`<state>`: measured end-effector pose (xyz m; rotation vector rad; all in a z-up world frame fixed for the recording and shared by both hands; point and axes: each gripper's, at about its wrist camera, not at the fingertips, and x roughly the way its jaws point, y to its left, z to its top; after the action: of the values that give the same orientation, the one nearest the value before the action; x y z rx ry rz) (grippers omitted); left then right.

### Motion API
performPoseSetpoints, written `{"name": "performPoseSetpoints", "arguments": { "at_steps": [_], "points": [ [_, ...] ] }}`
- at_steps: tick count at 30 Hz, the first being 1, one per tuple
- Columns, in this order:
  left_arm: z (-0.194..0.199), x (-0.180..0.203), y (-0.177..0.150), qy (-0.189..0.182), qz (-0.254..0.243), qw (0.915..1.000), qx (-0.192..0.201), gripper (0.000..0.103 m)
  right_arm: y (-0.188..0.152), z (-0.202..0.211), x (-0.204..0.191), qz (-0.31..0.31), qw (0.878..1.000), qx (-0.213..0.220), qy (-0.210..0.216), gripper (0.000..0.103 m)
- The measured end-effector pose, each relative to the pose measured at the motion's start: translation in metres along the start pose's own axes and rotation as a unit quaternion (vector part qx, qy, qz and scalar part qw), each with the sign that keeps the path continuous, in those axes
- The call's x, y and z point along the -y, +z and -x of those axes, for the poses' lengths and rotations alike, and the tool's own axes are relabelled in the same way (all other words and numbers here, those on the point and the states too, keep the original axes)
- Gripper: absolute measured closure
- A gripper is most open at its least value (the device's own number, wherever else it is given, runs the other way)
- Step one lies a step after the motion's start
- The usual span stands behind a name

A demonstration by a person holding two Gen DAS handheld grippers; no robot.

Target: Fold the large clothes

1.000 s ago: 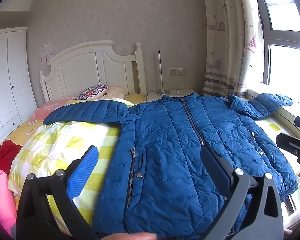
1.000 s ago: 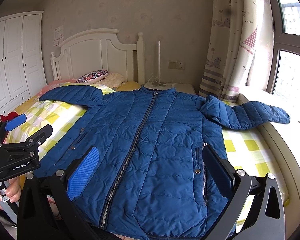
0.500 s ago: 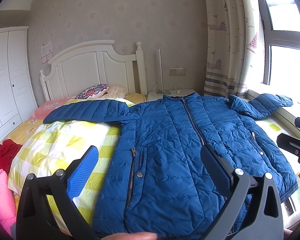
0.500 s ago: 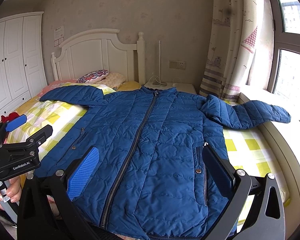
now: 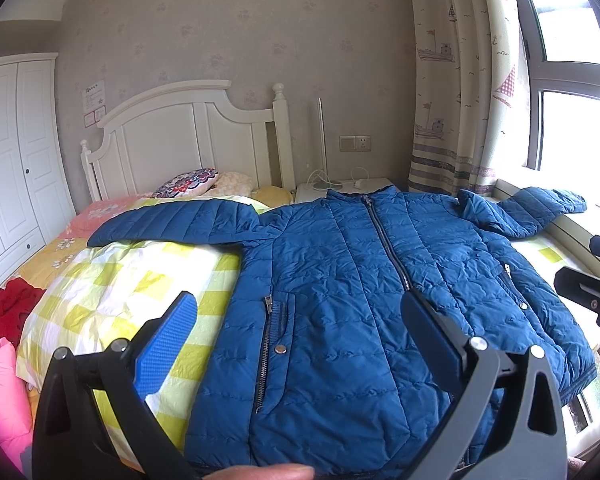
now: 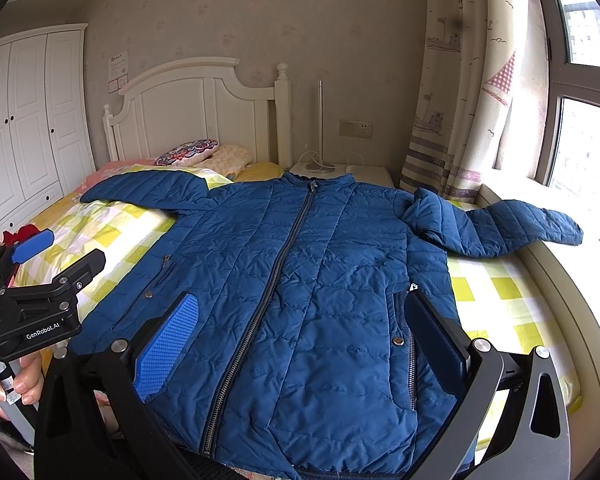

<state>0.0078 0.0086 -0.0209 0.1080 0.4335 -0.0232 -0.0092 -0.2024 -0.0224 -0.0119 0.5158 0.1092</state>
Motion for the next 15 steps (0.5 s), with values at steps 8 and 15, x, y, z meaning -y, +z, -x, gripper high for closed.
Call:
{"name": "performPoseSetpoints", "arguments": {
  "at_steps": [8,15],
  "points": [
    [0.0003,-0.0007,-0.0006,0.0,0.001,1.0,0.0,0.002,-0.0001,-0.0004,0.0001,0.0,1.0,-0.001,0.0,0.004],
    [-0.0001,-0.0011,-0.0024,0.0,0.0,1.0,-0.003,0.002,-0.0043,-0.0023,-0.0027,0.001,1.0,-0.004,0.003,0.004]
  ]
}}
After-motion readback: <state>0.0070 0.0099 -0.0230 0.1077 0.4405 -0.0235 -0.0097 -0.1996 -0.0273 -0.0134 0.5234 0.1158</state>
